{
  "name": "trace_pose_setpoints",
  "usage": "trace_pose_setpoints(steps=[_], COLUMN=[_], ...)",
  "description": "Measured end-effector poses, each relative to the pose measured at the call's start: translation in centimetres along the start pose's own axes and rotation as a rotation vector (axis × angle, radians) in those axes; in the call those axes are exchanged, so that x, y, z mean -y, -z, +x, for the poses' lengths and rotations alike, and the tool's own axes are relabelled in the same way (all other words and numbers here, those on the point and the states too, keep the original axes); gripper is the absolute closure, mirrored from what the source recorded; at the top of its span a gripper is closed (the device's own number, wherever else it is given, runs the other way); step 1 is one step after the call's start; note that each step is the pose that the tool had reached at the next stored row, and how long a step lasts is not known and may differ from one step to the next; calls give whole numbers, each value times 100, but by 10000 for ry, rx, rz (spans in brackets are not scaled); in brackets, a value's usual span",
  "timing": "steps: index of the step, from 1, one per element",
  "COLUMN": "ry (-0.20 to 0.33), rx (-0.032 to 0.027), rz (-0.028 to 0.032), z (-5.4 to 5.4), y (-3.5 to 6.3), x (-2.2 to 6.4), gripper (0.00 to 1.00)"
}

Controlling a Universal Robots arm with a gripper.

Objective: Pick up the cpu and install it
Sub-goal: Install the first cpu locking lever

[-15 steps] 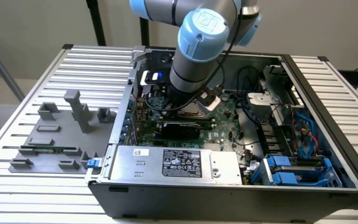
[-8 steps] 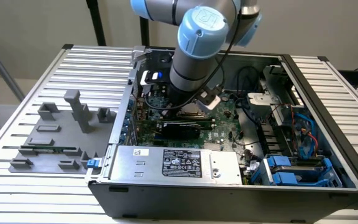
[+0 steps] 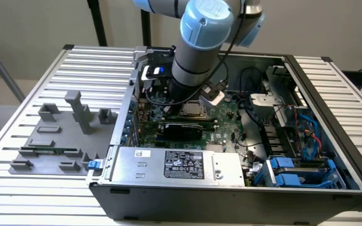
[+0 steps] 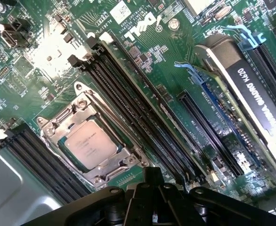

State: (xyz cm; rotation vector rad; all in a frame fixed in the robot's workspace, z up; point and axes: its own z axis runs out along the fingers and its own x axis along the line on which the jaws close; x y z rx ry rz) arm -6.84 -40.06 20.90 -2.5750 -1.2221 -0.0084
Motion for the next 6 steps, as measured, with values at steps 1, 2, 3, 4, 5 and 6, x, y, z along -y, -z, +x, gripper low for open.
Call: trace_pose_setpoints(steps=[1,2,3,4,5,6], ry=[0,0,0,0,0,0], rx=[0,0,1,1,1,1], rz=[0,0,0,0,0,0], z=[0,0,0,0,0,0], y=[0,0,1,1,1,1], x=[0,0,0,0,0,0], gripper=[89,89,89,89,89,89])
